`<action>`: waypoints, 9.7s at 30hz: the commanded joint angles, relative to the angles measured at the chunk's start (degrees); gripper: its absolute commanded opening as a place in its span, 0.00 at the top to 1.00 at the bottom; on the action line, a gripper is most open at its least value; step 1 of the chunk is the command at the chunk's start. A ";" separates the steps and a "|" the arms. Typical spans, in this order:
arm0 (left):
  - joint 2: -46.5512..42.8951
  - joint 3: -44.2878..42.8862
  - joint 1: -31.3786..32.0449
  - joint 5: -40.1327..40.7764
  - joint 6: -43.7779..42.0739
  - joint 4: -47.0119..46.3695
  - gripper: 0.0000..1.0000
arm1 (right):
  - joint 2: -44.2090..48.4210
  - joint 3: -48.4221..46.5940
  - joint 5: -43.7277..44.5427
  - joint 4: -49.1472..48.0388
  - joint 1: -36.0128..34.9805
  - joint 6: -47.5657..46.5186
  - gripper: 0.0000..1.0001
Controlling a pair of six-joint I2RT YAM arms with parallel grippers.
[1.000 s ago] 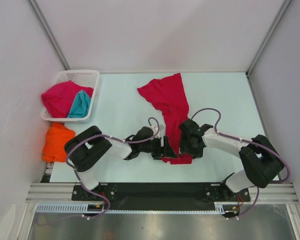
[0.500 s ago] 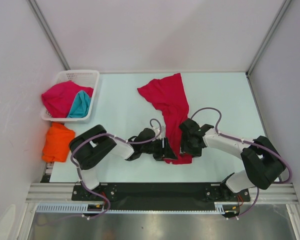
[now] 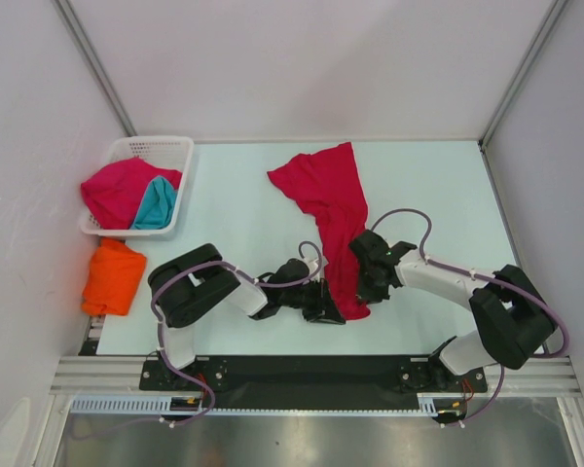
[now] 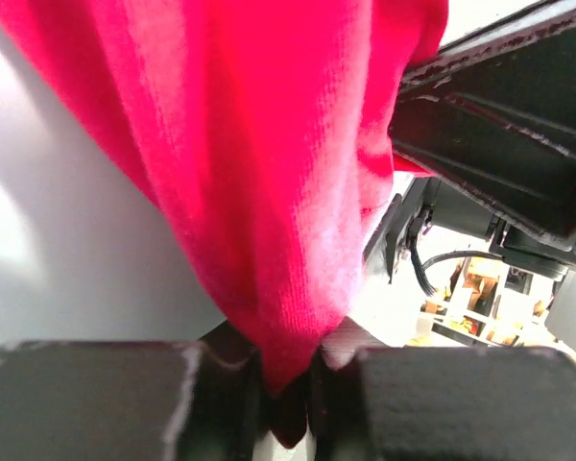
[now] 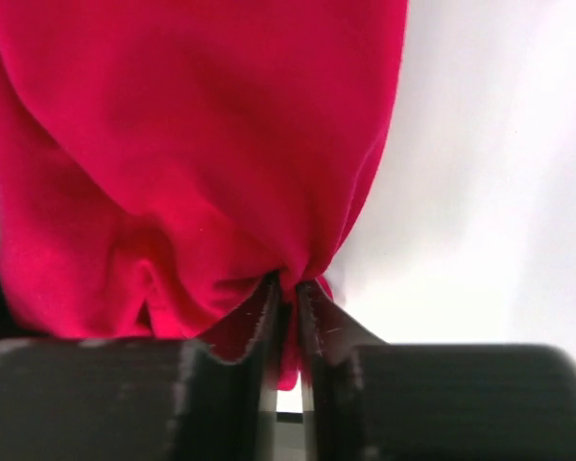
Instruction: Fold and stack the t-shirts
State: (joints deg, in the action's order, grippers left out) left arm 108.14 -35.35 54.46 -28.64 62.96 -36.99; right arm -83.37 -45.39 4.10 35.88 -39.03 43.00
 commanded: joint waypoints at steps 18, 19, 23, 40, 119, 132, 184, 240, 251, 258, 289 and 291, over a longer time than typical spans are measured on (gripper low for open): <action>-8.44 5.47 -1.28 5.97 -6.27 18.60 0.99 | 11.74 1.44 2.32 7.09 -2.28 2.17 1.00; -10.21 5.56 -1.46 6.58 -6.53 19.84 1.00 | 12.53 1.44 2.32 7.36 -2.37 2.35 1.00; -20.84 4.68 -2.60 8.86 -8.11 30.10 1.00 | 14.11 1.09 1.62 9.03 -3.68 2.70 1.00; -38.88 6.95 -1.55 10.45 -6.54 40.17 0.96 | 9.64 -9.97 3.54 12.90 -19.42 7.62 1.00; -30.89 5.39 0.21 15.29 -13.39 19.85 0.00 | -15.42 -28.70 3.90 1.65 -7.82 -6.88 1.00; -24.56 2.57 1.62 16.08 -13.83 19.68 0.00 | -10.32 -26.60 4.43 4.46 -9.84 -5.21 1.00; -28.59 8.72 6.28 58.62 -14.97 28.20 0.07 | -8.65 -29.58 -0.58 8.51 -16.61 0.51 1.00; -40.12 -9.90 -6.55 40.95 -30.17 40.77 1.00 | -5.22 -29.23 14.27 12.11 -8.71 1.30 1.00; -19.30 -22.03 -12.88 34.45 -32.37 38.14 1.00 | -12.34 -36.96 14.18 11.85 -0.53 -4.77 1.00; -12.17 -29.40 -14.55 35.67 -32.55 40.41 0.93 | -17.08 -39.86 12.17 10.27 2.55 -7.67 0.77; -18.40 -15.63 -16.31 37.61 -25.26 40.69 0.01 | -12.36 -37.07 9.00 9.56 1.06 -10.23 0.42; -17.35 -14.04 -15.79 37.52 -24.55 39.54 0.00 | -11.11 -33.30 8.82 8.60 -0.60 -8.91 0.42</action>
State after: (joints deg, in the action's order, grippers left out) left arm 91.85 -51.59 38.13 10.07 35.92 6.83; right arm -98.78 -84.20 13.52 46.96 -36.69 30.35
